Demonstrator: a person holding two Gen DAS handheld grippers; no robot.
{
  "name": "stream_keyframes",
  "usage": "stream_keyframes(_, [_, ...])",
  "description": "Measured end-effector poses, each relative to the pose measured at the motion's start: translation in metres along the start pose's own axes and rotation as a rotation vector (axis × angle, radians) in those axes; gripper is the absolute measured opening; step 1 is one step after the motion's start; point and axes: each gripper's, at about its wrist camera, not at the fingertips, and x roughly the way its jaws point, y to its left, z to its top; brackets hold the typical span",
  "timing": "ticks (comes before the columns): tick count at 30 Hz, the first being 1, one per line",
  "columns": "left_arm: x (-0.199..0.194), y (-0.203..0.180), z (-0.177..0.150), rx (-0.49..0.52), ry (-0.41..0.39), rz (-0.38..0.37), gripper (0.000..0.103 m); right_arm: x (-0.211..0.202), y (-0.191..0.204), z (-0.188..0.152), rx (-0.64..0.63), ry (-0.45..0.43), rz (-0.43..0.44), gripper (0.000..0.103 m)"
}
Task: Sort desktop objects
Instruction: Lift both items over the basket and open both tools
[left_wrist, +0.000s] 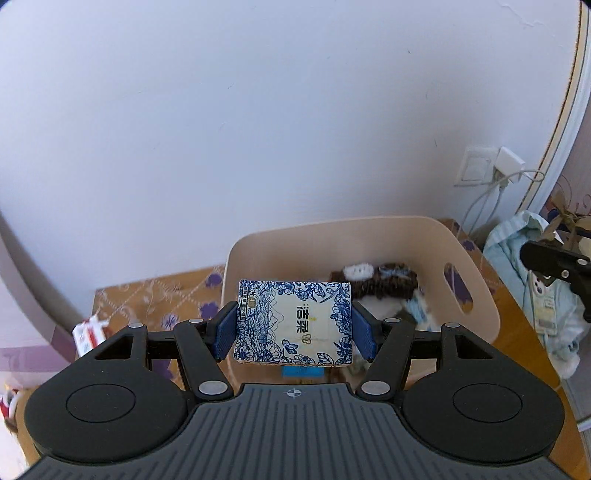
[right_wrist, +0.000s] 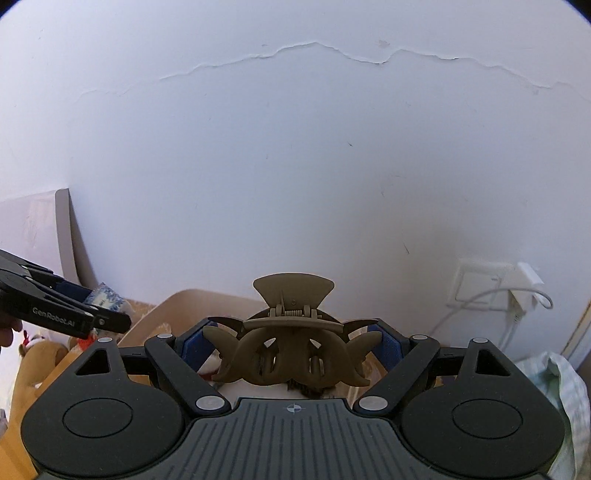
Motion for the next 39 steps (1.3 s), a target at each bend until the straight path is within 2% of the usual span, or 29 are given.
stream_keyframes(5, [0.029,-0.011,0.011,0.006,0.012,0.025,0.064,0.032,-0.004,0.005,0.016,0.029,0.005,0.086])
stream_keyframes(12, [0.087,-0.024,0.012,-0.015,0.114,0.055,0.064,0.084,0.0,-0.006,0.006,0.123,0.005,0.086])
stream_keyframes(18, [0.116,-0.028,0.0,-0.044,0.191,0.07,0.064,0.118,0.003,-0.024,-0.003,0.233,-0.005,0.086])
stream_keyframes(25, [0.131,-0.031,-0.014,-0.041,0.257,0.085,0.064,0.138,0.01,-0.042,-0.068,0.302,-0.01,0.086])
stream_keyframes(29, [0.141,-0.034,-0.019,-0.046,0.308,0.084,0.064,0.138,0.014,-0.05,-0.095,0.325,-0.004,0.086])
stream_keyframes(32, [0.145,-0.035,-0.024,-0.052,0.317,0.086,0.064,0.139,0.016,-0.053,-0.1,0.334,0.0,0.086])
stream_keyframes(33, [0.144,-0.035,-0.025,-0.055,0.314,0.085,0.065,0.139,0.016,-0.053,-0.099,0.337,0.001,0.09])
stream_keyframes(36, [0.141,-0.035,-0.026,-0.065,0.308,0.088,0.069,0.134,0.009,-0.052,-0.091,0.344,0.002,0.092])
stream_keyframes(37, [0.138,-0.034,-0.026,-0.07,0.298,0.091,0.072,0.133,0.007,-0.052,-0.084,0.344,0.006,0.101])
stream_keyframes(39, [0.129,-0.033,-0.024,-0.077,0.263,0.1,0.075,0.127,0.003,-0.05,-0.061,0.322,0.003,0.103])
